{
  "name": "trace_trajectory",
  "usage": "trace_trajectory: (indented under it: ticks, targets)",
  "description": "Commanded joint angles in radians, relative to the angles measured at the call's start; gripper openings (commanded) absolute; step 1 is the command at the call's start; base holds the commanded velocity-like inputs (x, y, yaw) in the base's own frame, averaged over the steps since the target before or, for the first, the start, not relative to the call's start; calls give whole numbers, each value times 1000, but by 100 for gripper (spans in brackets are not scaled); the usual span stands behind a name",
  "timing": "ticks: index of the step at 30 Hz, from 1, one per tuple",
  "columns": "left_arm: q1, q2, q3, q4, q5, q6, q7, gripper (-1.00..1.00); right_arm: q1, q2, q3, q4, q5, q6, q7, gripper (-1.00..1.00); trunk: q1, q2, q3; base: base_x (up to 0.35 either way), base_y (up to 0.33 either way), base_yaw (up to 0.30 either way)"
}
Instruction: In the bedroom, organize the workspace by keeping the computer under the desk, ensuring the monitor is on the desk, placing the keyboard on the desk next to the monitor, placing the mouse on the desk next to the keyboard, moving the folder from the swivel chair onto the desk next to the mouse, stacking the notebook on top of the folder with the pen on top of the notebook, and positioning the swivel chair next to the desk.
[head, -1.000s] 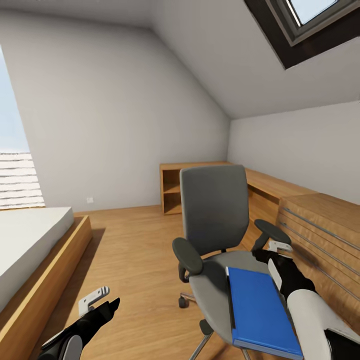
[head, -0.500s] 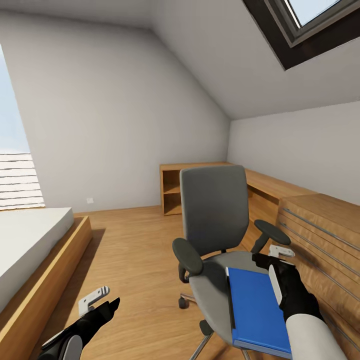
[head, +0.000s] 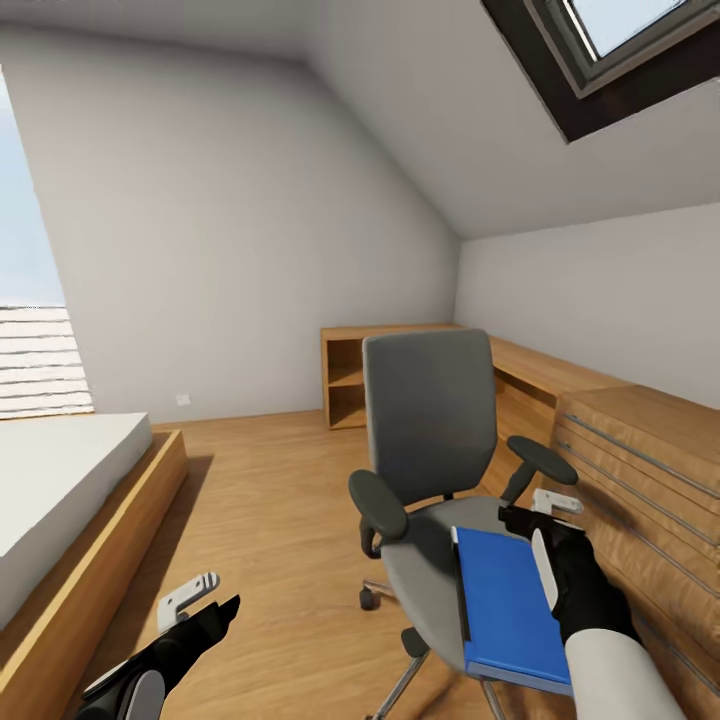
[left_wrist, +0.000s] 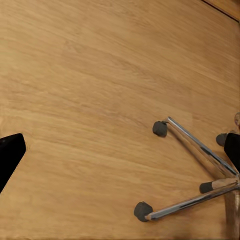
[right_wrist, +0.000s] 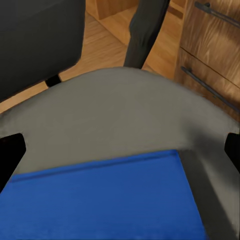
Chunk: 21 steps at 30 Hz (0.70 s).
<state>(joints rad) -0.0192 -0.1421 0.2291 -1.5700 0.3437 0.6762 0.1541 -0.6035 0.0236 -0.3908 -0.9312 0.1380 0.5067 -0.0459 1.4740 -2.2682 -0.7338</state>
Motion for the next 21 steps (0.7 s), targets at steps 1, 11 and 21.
trace_trajectory:
  ticks: [1,11,21]
  targets:
    - [-1,-1,1,-1,11,5,7,100,-1,5,-3,-5,11,6,2,100,-1,-1,-1,-273,123,0]
    - [-1,-1,1,-2,11,5,7,100,-1,3,-5,-9,14,1,1,100,-1,-1,0,-292,140,-268]
    - [-1,-1,1,-2,11,5,7,100,-1,3,-5,-9,14,1,1,100,-1,-1,0,-332,31,-294]
